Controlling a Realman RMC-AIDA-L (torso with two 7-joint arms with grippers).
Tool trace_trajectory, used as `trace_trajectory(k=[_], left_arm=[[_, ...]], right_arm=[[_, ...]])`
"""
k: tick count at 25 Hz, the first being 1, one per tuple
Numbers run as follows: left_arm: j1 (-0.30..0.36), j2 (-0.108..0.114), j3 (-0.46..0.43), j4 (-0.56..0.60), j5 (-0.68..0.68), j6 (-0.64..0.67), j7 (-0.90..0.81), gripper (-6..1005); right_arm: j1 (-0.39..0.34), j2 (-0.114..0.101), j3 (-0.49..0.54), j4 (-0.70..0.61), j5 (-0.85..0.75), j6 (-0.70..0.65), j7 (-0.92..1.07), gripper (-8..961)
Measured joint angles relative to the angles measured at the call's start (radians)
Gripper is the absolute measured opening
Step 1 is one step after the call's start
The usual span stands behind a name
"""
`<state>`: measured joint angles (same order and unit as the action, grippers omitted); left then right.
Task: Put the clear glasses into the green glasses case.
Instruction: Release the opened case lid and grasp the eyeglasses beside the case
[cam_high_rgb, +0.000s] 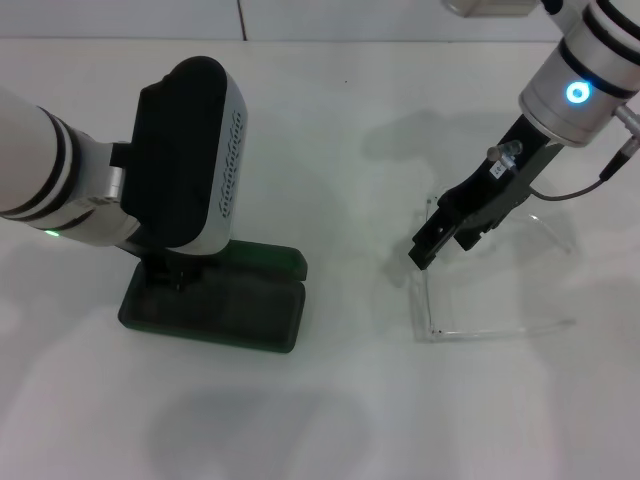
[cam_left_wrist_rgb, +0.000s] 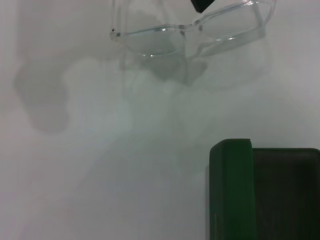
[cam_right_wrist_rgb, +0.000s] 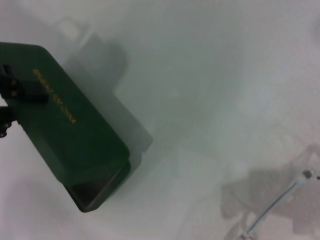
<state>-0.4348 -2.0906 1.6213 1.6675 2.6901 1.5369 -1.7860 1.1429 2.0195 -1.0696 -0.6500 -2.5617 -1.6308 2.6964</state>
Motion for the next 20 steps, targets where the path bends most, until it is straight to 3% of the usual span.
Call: trace_trajectory(k=[9,11,20], left_arm=[[0.007,0.001,0.000,-0.002,0.000,0.000,0.022,201],[0.014,0.000,0.000,-0.002,0.000,0.000,0.028,201],[0.033,-0.002,0.007,0.002,-0.016,0.000,0.034,201]], right_arm=[[0.037,0.004,-0.005,0.088,0.000,0.052,0.017,744],[0.041,0.004,-0.005,0.110,0.000,0.068,0.017,589],[0.040,0.004,-0.005,0.132,0.000,0.105,0.026,578]])
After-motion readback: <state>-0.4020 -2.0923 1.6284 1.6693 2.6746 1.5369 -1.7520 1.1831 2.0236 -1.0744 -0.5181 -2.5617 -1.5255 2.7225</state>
